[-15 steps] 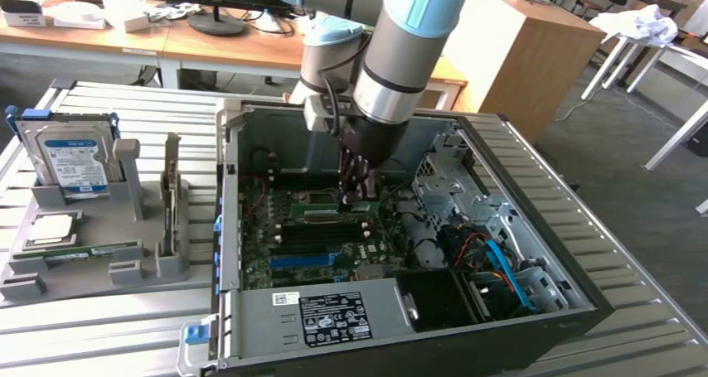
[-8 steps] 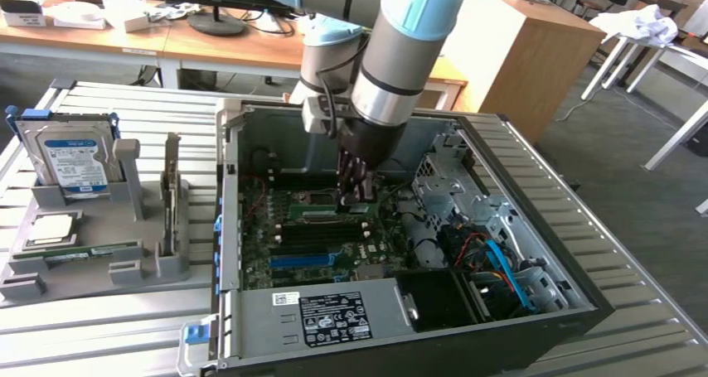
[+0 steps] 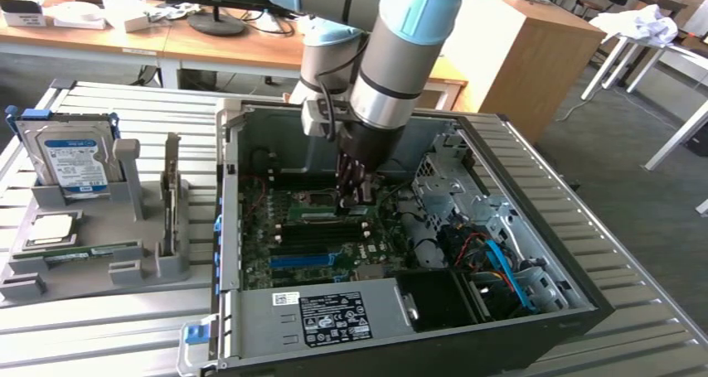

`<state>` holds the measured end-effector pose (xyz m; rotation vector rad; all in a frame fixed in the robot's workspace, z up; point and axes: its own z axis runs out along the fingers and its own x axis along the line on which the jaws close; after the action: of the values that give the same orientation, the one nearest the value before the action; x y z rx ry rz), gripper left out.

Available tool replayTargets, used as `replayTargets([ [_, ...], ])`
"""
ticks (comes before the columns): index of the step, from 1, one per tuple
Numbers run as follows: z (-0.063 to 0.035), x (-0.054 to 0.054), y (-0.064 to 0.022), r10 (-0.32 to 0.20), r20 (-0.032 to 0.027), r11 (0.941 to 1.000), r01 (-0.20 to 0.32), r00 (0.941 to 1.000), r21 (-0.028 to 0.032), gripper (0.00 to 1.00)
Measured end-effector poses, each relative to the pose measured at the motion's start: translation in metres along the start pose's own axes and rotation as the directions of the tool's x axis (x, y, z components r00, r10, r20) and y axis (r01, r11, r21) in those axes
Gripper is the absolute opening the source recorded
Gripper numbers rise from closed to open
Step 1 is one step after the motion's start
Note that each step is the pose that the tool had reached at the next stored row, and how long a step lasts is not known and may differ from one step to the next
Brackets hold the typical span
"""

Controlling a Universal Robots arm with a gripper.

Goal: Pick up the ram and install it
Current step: 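Press down the ram until it locks into place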

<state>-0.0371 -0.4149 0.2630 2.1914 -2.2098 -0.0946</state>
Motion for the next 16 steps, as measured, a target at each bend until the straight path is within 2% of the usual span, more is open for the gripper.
replayTargets([
  [16,0.0106,0.0018,0.0006,-0.026,-0.0018,0.9997,0.026,0.9997,-0.0007,0.12],
])
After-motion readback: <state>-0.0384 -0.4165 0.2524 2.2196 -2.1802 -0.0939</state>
